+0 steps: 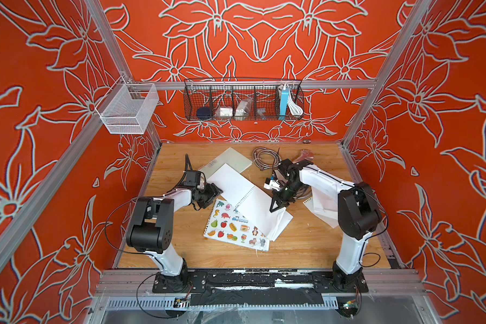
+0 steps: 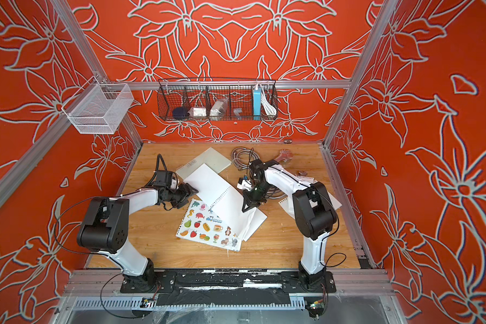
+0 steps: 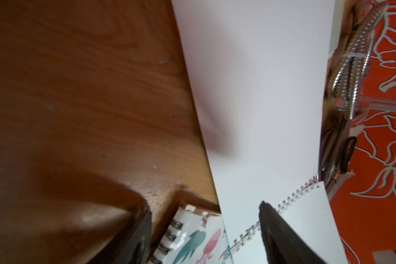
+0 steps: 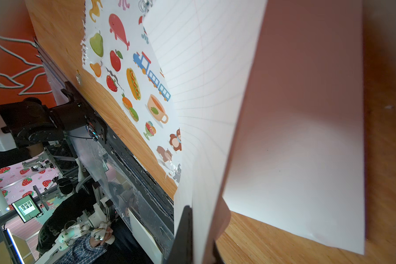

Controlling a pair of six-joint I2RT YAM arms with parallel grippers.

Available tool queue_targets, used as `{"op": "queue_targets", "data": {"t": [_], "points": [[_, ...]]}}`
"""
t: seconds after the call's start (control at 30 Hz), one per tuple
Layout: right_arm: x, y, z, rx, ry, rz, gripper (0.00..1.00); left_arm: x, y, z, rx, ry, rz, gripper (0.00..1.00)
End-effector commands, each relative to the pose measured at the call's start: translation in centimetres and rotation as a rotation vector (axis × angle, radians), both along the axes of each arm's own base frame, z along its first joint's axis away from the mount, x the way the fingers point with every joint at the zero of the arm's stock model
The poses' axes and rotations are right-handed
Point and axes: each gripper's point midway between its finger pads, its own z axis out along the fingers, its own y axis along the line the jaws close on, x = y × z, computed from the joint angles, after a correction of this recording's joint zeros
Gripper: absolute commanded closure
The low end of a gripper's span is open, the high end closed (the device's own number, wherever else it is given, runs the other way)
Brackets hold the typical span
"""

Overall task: Tear off pages from different notebooks
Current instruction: Close the notebook.

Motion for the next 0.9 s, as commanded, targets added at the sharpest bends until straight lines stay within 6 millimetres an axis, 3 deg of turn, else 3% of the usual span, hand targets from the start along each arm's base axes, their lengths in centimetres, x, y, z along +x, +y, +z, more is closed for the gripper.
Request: {"op": "queue_targets", "data": {"t": [0.0,0.17,0.33,0.6,0.67,0.87], "points": [[-0.2,0.9,-0.4,0.040,0.017,0.011,1.00,-0.3,-0.6,-2.1,-0.036,0.024,-0.003,0.28],[0.1,1.4,0.1,0.074,0.012,-0.001,1.00,-0.8,-1.1,-5.1,-0.081,0.093,0.012,0.30],[0.6,2.2,0.6,0.116,0.007,-0.023,1.00,-1.1,-1.7,-6.5,-0.147,0.078,0.048,0.31],[0.7,2.9,-0.3,0.133,0.030,-0.049,1.00,0.5,-4.0,-3.9,-0.260,-0.122,0.010,0.39],[0.5,3.0,-0.7,0.122,0.035,-0.045,1.00,0.8,-4.6,-3.3,-0.267,-0.155,-0.011,0.46],[0.3,3.1,-0.9,0.112,0.036,-0.035,1.00,1.1,-5.4,-2.2,-0.287,-0.189,-0.029,0.87]]}}
